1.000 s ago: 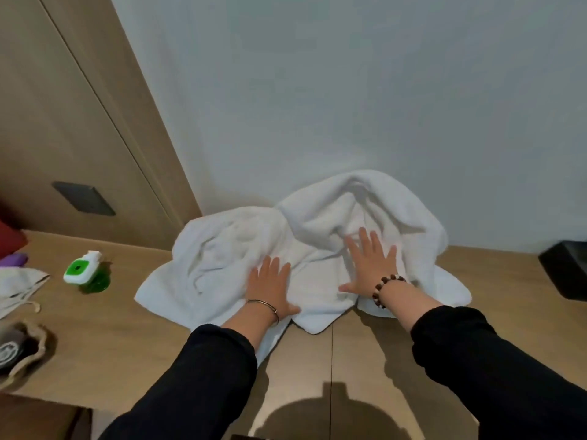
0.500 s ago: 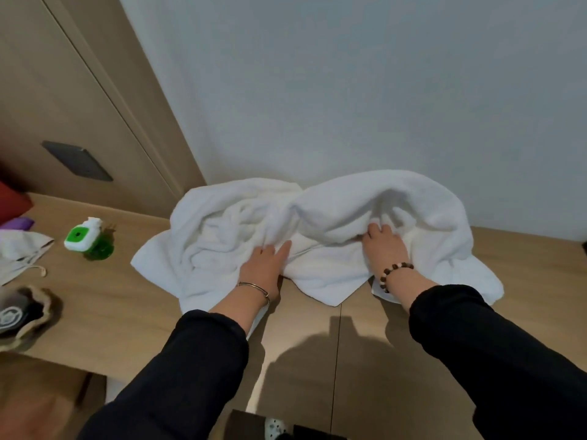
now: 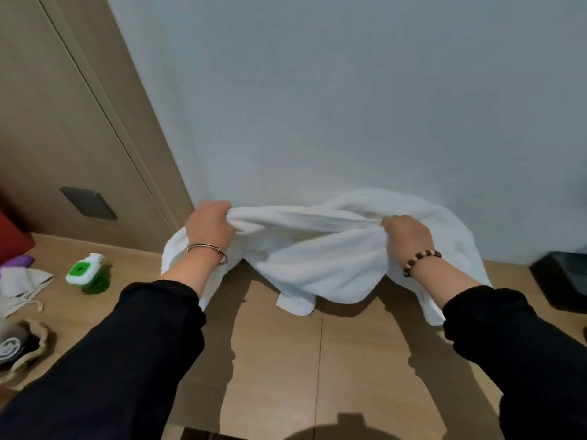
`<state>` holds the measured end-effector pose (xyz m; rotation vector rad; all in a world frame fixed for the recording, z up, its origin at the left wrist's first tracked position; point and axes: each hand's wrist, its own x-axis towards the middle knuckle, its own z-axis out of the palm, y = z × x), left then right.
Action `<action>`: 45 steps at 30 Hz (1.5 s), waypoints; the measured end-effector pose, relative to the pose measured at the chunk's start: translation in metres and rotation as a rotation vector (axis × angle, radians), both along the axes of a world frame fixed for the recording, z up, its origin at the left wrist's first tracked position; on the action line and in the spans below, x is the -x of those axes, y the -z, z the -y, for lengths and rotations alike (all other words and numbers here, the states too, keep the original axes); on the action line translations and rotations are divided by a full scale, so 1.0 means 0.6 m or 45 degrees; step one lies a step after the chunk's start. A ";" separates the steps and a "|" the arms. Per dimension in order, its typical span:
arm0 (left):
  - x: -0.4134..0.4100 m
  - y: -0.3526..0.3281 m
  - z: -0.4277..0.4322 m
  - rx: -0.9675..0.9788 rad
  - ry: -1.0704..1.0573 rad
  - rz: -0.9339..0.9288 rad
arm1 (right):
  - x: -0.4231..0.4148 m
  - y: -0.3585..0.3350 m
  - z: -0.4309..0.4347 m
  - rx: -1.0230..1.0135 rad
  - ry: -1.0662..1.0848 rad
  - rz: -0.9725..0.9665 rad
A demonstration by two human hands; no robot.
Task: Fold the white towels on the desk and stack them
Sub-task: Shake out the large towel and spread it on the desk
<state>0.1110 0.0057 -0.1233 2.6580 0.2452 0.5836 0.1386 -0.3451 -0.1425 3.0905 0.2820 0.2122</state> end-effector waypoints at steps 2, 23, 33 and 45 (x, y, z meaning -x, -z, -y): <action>-0.001 -0.051 0.013 0.055 0.029 0.173 | 0.006 -0.035 -0.003 -0.335 0.056 0.120; -0.001 0.082 0.102 -0.513 0.427 -0.796 | 0.035 0.034 -0.108 0.025 -0.405 -0.486; 0.091 0.206 0.014 -0.682 0.311 -0.881 | 0.104 0.117 -0.159 0.620 -0.458 -0.462; 0.167 0.204 -0.207 -0.623 -0.102 -0.888 | 0.047 0.064 -0.189 0.723 -0.169 -0.808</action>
